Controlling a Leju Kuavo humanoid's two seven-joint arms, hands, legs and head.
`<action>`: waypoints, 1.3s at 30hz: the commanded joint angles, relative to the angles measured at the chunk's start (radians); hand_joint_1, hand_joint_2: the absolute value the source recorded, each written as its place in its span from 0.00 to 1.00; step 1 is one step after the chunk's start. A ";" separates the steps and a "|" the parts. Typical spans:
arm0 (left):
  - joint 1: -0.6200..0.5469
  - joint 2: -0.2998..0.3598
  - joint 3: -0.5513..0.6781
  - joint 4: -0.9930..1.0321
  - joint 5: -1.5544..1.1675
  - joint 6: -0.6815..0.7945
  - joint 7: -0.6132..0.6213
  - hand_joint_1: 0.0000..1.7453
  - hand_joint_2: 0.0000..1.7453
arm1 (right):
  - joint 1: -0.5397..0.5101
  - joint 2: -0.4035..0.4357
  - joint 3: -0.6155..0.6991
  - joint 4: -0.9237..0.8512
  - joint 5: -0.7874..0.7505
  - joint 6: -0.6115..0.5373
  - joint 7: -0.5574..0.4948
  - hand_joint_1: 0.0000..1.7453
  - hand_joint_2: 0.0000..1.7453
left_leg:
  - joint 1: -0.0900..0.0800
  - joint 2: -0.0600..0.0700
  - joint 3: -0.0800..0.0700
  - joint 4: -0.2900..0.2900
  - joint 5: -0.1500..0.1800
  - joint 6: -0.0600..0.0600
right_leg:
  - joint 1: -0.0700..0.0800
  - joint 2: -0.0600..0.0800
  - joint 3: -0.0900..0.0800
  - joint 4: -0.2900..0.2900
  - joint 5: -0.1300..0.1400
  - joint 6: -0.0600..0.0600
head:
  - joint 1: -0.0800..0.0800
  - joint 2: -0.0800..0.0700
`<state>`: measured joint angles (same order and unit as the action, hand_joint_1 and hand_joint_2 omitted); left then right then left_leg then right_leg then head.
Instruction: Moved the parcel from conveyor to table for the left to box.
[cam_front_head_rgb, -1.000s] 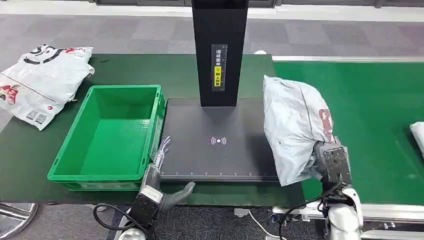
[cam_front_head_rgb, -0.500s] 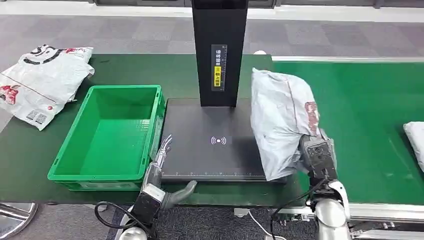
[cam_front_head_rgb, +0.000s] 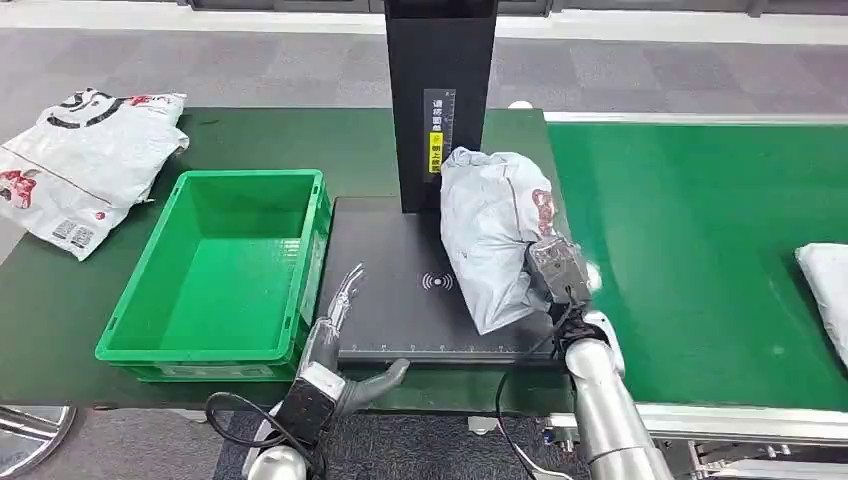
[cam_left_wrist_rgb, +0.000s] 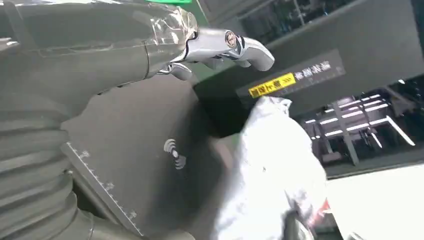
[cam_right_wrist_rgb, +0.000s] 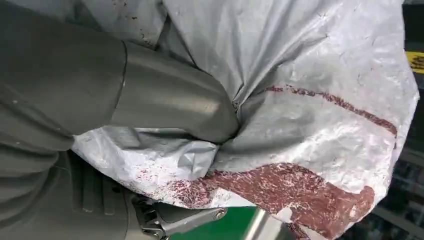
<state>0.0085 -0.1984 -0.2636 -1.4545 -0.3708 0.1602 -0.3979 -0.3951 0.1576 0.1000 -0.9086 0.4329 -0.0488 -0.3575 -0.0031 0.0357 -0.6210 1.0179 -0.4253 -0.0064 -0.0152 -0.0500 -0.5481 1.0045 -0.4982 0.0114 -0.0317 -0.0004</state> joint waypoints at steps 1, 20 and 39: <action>-0.082 0.015 -0.055 0.133 0.023 -0.007 -0.010 0.00 1.00 | -0.159 0.014 0.049 0.289 -0.023 -0.006 -0.013 1.00 1.00 | 0.002 -0.001 0.002 -0.002 0.001 -0.001 | 0.001 0.006 0.001 -0.002 0.002 -0.001 | 0.000 0.000; -0.109 -0.001 -0.079 0.145 0.032 -0.017 -0.010 0.00 1.00 | -0.162 0.058 0.095 0.377 -0.041 0.007 -0.021 1.00 1.00 | 0.002 -0.002 0.001 -0.002 0.001 -0.001 | 0.001 0.006 0.001 -0.003 0.002 -0.002 | 0.000 0.000; -0.131 -0.001 -0.085 0.181 0.042 -0.024 -0.012 0.00 1.00 | -0.077 0.059 0.189 0.237 -0.117 0.036 -0.035 0.00 1.00 | 0.001 -0.003 0.001 -0.001 0.001 0.000 | 0.001 0.002 0.001 -0.002 0.001 -0.001 | 0.000 0.000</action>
<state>-0.0905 -0.2182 -0.3189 -1.3359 -0.3376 0.1385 -0.4101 -0.4963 0.2609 0.1854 -0.6127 0.3399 -0.0213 -0.3918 -0.0030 0.0358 -0.6209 1.0179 -0.4253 -0.0065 -0.0152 -0.0498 -0.5489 1.0044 -0.4979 0.0109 -0.0317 0.0000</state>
